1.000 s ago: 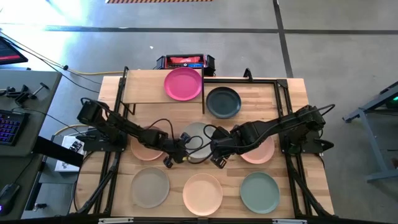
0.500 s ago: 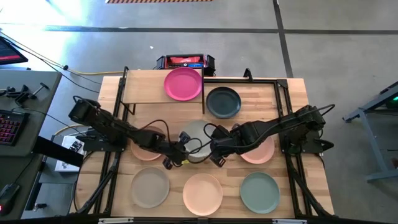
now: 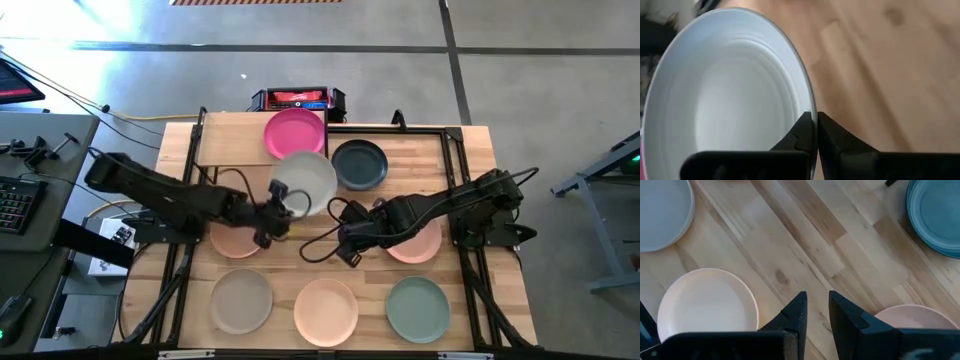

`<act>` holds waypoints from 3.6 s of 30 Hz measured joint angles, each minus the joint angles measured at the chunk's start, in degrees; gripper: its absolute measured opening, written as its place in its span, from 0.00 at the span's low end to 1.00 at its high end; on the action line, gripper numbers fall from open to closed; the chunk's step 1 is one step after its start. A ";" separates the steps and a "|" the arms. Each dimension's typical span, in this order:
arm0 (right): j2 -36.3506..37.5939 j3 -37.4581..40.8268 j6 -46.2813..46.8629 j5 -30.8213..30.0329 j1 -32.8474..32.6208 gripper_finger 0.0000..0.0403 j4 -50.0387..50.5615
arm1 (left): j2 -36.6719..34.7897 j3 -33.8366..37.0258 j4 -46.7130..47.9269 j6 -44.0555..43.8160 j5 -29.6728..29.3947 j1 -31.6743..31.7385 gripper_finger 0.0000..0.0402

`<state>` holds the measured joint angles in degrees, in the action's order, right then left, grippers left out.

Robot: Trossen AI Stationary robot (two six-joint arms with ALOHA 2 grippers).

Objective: Place and stack plates onto a shelf
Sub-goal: Stack the top gray plate on top of the pink plate on the shelf, then stack the top light orange plate on top of the gray plate on the shelf

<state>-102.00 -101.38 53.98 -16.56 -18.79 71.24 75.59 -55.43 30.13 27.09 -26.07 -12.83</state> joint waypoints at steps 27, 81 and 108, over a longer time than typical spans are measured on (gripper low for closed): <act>0.00 0.00 -0.44 -1.79 0.13 0.15 -1.00 | -3.14 -4.69 2.37 6.57 15.68 31.96 0.01; 0.00 -0.02 2.75 -1.95 0.00 0.15 -2.78 | -1.18 -4.71 -0.45 1.89 15.23 33.73 0.34; 0.00 -0.02 8.98 4.66 -1.52 0.15 -2.97 | -9.83 -4.66 7.95 -7.62 12.61 28.95 0.34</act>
<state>-102.00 -101.41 62.96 -11.90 -20.30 68.27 65.75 -60.10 38.07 19.47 -13.46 16.11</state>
